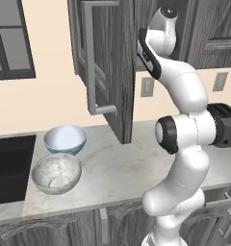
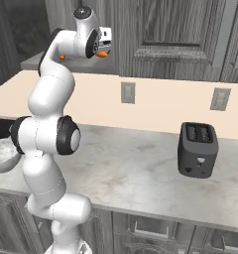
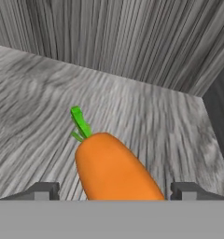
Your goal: Pick the carrots from the cabinet and place them in one bowl. Pick the potato from the sink and place it in the other bowl.
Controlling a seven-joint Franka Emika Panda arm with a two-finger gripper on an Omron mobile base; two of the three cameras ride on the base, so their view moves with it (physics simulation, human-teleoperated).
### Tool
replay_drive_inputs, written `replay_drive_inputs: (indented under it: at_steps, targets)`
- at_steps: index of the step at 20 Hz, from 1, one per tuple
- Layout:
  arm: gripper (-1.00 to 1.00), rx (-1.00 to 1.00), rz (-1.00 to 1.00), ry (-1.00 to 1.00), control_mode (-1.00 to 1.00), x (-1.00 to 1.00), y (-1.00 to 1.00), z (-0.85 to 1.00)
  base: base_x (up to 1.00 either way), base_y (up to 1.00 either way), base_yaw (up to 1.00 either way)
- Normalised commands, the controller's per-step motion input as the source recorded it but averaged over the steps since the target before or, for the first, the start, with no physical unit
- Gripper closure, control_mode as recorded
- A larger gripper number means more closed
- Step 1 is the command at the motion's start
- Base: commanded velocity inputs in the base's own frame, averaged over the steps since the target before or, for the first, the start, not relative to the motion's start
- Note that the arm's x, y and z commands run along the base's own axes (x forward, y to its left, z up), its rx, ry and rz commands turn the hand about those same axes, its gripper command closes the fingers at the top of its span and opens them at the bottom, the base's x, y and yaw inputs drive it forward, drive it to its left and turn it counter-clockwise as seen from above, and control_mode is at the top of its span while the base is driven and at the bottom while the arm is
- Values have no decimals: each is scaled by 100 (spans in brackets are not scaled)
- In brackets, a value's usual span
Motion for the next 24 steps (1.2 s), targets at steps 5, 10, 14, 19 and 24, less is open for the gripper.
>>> replay_drive_inputs:
  at_steps: [5, 10, 14, 19, 24]
  targets:
    - [100, 0, 0, 0, -100, 0, 0, -19, 0, 0, 0]
    - [100, 0, 0, -1, -100, -16, 0, 0, 0, 0, 0]
    - [100, 0, 0, -5, -100, -47, 0, 0, 0, 0, 0]
    - [100, 0, 2, -9, -100, -81, 0, 0, 0, 0, 0]
    - [100, 0, 2, -12, -100, -90, 0, 0, 0, 0, 0]
